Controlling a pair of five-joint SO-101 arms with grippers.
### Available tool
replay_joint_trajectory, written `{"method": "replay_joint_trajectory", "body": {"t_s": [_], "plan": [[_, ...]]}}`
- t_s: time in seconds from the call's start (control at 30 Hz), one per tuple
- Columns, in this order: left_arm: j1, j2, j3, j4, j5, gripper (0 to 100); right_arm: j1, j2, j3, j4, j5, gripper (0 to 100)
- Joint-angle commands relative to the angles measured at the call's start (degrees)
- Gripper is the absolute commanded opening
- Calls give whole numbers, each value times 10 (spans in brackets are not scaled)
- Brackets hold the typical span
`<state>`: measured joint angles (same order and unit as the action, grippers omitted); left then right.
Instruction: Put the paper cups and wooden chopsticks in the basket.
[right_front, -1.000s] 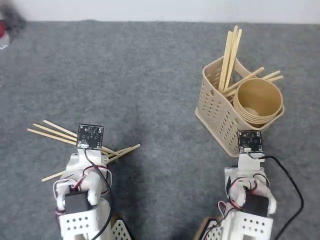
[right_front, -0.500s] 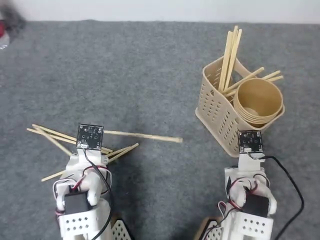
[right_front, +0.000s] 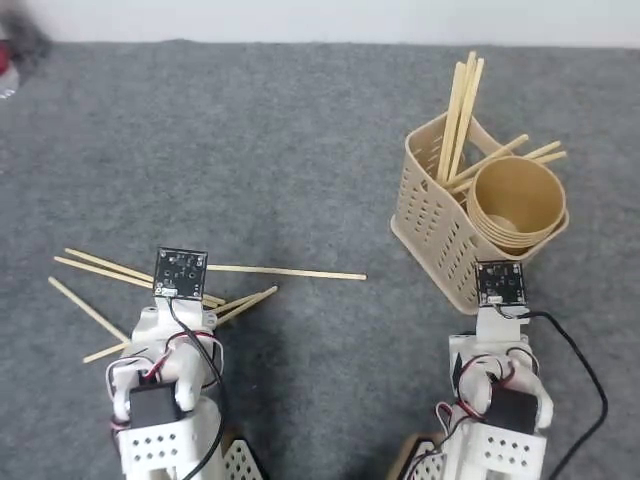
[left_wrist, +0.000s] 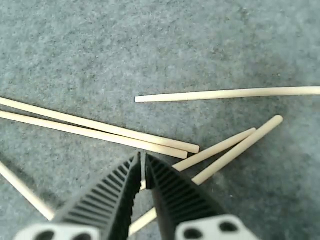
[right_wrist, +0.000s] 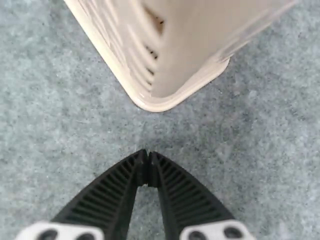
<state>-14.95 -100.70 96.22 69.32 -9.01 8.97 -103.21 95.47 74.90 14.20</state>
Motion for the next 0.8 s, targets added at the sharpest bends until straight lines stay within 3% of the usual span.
{"method": "replay_joint_trajectory", "body": {"t_s": [0.0,0.13,0.37,0.77], "plan": [[2,-5,-21,2,-6,12,7,-7,10,1,7,8],[1,-5,-15,3,-8,12,0,-7,10,1,4,8],[-61,-5,-4,-2,-5,12,-80,-7,10,1,4,8],[-85,-6,-7,-2,-4,12,-87,-7,10,1,7,9]]}}
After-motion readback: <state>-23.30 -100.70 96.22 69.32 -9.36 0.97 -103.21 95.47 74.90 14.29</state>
